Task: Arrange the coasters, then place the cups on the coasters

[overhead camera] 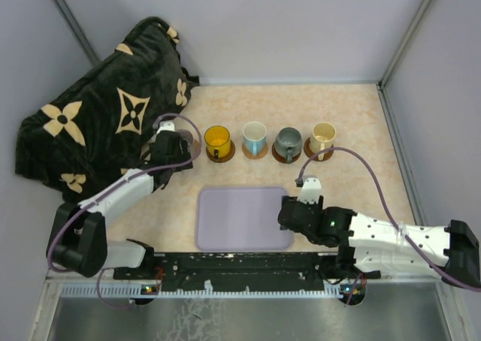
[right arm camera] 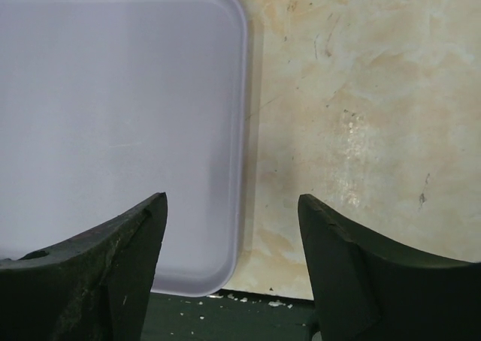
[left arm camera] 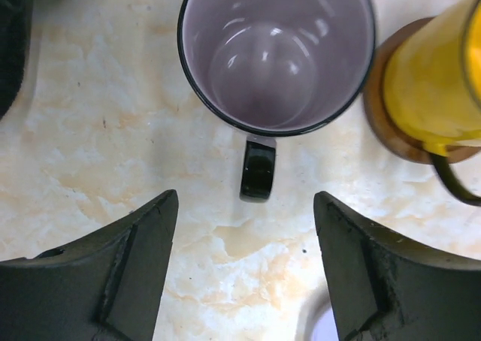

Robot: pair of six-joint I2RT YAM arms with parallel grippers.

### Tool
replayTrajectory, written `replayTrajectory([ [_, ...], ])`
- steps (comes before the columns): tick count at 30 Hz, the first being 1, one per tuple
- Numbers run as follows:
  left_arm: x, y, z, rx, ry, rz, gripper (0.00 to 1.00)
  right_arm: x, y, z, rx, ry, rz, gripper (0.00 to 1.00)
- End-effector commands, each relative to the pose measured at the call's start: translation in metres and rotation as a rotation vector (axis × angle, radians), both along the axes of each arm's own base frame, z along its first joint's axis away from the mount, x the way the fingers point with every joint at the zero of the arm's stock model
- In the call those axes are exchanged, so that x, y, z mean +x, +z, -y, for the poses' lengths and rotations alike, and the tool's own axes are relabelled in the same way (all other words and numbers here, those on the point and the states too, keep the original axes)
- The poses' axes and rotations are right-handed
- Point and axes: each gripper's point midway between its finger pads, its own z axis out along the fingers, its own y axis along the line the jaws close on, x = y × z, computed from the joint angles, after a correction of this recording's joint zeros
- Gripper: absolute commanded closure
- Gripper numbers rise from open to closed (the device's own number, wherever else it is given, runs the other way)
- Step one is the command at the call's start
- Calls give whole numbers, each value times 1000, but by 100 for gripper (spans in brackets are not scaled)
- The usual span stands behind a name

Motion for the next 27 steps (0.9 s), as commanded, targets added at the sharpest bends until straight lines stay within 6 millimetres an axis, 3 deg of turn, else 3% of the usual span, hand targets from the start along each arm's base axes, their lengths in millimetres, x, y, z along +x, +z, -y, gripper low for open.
replayTrajectory([
  [1, -4, 35, 7, -62, -52, 72, 18, 19, 38, 8, 36, -89, 111, 27],
  [10, -27, 82, -3, -96, -51, 179, 0, 53, 58, 51, 44, -215, 163, 24],
  [20, -57, 112, -31, -85, 60, 240, 0, 96, 77, 109, 31, -406, 185, 19],
  [27, -76, 117, -44, -90, 119, 218, 0, 107, 99, 157, 17, -556, 230, 17],
])
